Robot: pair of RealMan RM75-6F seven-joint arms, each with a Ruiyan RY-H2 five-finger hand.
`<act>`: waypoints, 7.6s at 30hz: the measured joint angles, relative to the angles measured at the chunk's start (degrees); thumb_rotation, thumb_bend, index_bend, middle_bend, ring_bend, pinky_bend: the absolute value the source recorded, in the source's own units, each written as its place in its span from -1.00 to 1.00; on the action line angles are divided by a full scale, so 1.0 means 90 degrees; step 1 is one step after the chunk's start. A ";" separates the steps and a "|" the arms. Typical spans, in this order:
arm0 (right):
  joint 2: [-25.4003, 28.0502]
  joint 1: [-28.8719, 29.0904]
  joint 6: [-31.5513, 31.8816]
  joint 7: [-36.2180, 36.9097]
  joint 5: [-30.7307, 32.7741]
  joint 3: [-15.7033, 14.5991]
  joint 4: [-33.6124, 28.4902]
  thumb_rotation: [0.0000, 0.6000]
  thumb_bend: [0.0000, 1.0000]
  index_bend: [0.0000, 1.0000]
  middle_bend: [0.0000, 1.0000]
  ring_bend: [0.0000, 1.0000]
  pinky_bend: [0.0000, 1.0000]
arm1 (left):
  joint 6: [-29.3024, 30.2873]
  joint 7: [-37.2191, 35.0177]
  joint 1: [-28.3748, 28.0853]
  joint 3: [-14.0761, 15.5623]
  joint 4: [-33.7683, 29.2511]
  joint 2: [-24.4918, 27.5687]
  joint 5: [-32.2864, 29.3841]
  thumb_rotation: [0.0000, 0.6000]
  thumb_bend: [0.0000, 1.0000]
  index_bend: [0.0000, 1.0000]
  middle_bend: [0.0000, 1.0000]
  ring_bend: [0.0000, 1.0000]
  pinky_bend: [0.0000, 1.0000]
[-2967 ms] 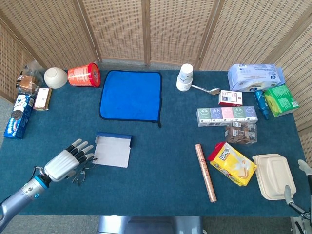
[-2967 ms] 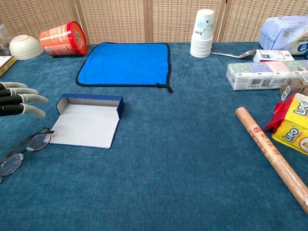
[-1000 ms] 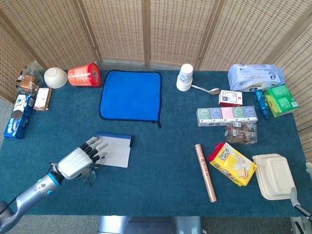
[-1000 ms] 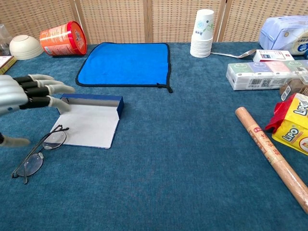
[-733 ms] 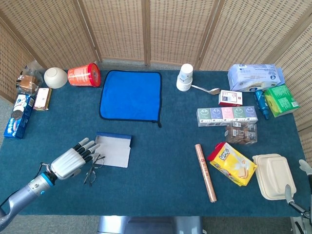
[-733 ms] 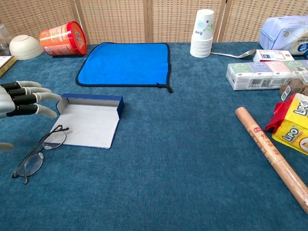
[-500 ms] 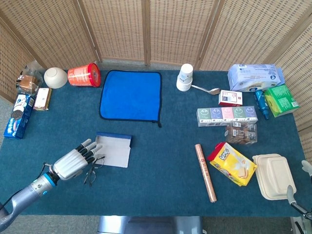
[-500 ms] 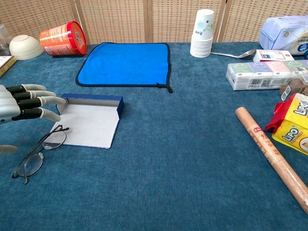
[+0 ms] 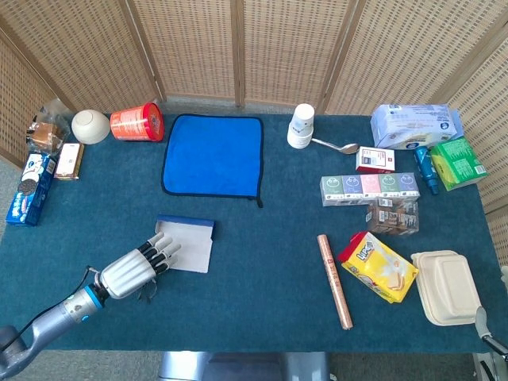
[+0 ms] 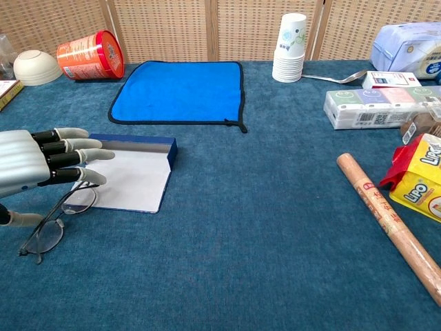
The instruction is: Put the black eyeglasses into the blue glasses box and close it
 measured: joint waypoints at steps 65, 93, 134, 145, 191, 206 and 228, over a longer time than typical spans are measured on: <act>0.0036 -0.0229 0.0184 0.0276 0.0069 0.0008 0.0135 0.26 -0.11 -0.70 -0.42 -0.64 -0.59 | -0.1017 -0.0167 -0.0392 -0.0450 -0.0963 -0.0297 -0.1159 1.00 -0.65 -0.10 -0.87 -1.00 -1.00; 0.0082 -0.0343 0.0278 0.0424 0.0097 0.0002 0.0190 0.32 -0.13 -0.69 -0.42 -0.63 -0.56 | -0.1060 -0.0042 -0.0400 -0.0490 -0.0956 -0.0431 -0.1316 1.00 -0.64 -0.04 -0.88 -1.00 -1.00; 0.0083 -0.0395 0.0316 0.0549 0.0136 0.0041 0.0242 0.32 -0.18 -0.67 -0.42 -0.63 -0.55 | -0.1213 -0.0135 -0.0497 -0.0563 -0.1044 -0.0393 -0.1538 1.00 -0.29 0.41 -0.69 -1.00 -0.97; 0.0061 -0.0384 0.0285 0.0616 0.0153 0.0047 0.0277 0.32 -0.18 -0.67 -0.42 -0.63 -0.54 | -0.1246 -0.0184 -0.0618 -0.0892 -0.1155 -0.0296 -0.1820 1.00 -0.30 0.41 -0.71 -1.00 -0.96; 0.0134 -0.0468 0.0343 0.0747 0.0215 0.0049 0.0262 0.31 -0.18 -0.67 -0.42 -0.61 -0.54 | -0.2115 -0.0576 -0.1288 -0.1674 0.0311 -0.1308 -0.3131 1.00 -0.38 0.03 -0.92 -1.00 -0.98; 0.0121 -0.0472 0.0360 0.0770 0.0194 0.0056 0.0286 0.31 -0.18 -0.67 -0.42 -0.60 -0.54 | -0.2043 -0.0537 -0.1244 -0.1497 0.0083 -0.1130 -0.3038 1.00 -0.41 0.03 -0.97 -1.00 -1.00; 0.0114 -0.0476 0.0382 0.0793 0.0157 0.0062 0.0297 0.31 -0.18 -0.67 -0.42 -0.60 -0.54 | -0.1864 -0.0365 -0.1221 -0.1457 -0.0250 -0.0928 -0.2974 1.00 -0.45 -0.12 -1.00 -1.00 -1.00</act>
